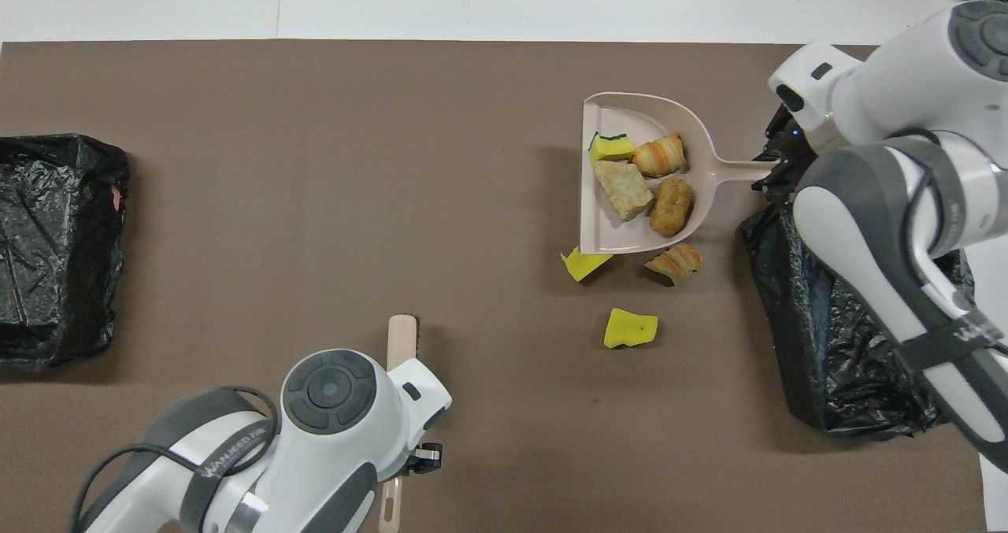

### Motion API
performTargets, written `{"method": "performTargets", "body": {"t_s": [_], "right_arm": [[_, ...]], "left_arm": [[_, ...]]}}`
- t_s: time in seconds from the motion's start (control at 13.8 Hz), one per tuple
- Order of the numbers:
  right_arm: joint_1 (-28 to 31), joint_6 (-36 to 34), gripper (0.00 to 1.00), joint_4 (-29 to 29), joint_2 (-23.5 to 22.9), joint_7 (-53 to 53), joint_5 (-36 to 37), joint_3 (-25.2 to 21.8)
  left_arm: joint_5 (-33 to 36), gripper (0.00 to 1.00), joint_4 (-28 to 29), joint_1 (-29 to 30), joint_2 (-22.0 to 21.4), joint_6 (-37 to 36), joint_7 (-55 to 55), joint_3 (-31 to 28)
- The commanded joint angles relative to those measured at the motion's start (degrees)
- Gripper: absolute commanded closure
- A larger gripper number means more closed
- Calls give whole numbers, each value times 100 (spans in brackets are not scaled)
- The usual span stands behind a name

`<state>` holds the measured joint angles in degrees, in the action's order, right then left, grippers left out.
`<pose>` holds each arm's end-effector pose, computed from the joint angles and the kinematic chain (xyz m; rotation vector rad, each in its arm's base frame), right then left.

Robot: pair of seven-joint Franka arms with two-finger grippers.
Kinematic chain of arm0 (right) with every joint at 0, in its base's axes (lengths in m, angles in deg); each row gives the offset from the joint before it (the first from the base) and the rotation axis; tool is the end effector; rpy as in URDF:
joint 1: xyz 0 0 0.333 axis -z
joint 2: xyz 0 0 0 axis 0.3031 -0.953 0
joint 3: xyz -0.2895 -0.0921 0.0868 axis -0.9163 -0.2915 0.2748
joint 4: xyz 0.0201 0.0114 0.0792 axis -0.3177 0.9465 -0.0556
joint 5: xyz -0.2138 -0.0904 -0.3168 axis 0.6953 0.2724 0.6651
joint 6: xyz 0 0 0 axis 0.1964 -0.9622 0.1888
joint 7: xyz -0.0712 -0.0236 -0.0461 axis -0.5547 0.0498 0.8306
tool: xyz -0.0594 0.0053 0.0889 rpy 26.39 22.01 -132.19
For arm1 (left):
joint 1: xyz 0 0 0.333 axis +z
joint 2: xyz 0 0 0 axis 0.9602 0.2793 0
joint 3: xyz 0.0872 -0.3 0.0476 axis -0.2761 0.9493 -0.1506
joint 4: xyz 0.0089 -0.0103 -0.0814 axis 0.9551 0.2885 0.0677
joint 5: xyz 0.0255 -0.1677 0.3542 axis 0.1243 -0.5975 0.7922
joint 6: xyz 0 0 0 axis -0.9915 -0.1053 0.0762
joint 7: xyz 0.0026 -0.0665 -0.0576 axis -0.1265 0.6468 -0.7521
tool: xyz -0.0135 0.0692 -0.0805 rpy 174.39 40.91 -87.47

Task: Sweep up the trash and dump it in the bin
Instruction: 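Carry the loaded dustpan with the right gripper over the nearby bag, then tip the dustpan with the right gripper to dump debris into the bag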

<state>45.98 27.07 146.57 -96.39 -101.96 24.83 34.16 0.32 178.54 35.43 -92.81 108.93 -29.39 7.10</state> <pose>0.6574 0.0299 0.4620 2.3051 2.1206 -0.0006 0.3146 -0.3033 0.3905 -3.0664 0.1677 0.5733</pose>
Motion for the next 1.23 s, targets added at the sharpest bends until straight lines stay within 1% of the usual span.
{"method": "performTargets", "body": {"t_s": [0.0,0.15,0.29,0.36,0.44,0.51,0.65,0.8,0.94,1.02,1.09,1.16], "right_arm": [[496,-577,100,-199,149,-756,-162,111],[830,-841,100,-173,544,-1362,-101,41],[1112,-1140,100,-112,957,-2196,-65,-134],[1217,-1159,100,11,1159,-2522,-13,-301],[1253,-1107,100,151,1335,-2830,136,-555],[1262,-1010,100,309,1459,-3111,311,-836],[1289,-389,100,844,1836,-3665,401,-1407],[1289,340,100,1843,2450,-3764,453,-1838],[1306,1157,100,2820,3031,-3712,829,-1937],[1315,1414,100,3120,3216,-3660,1127,-1928],[1298,1495,100,3175,3253,-3476,1418,-1920],[1254,1495,100,3167,3253,-3196,1829,-1893]], "left_arm": [[-137,100,472,-504,-338,394,-502,-80],[-137,100,701,-647,-391,650,-705,-71],[-146,100,798,-953,-382,721,-1196,-71],[-146,100,947,-1076,-391,799,-1416,-71],[-146,100,1096,-1330,-400,1009,-1575,-80],[-146,100,1228,-1428,-417,1324,-1768,-71],[-146,100,1414,-1674,-409,1800,-2015,-71],[-146,100,1432,-1693,-365,1881,-2025,-62],[-155,100,1432,-1640,-330,1881,-1911,-71],[-164,100,1432,-1614,-330,1881,-1875,-71],[-172,86,1432,-1605,-321,1873,-1849,-80],[-199,84,1423,-1596,-312,1872,-1814,-80]]}}
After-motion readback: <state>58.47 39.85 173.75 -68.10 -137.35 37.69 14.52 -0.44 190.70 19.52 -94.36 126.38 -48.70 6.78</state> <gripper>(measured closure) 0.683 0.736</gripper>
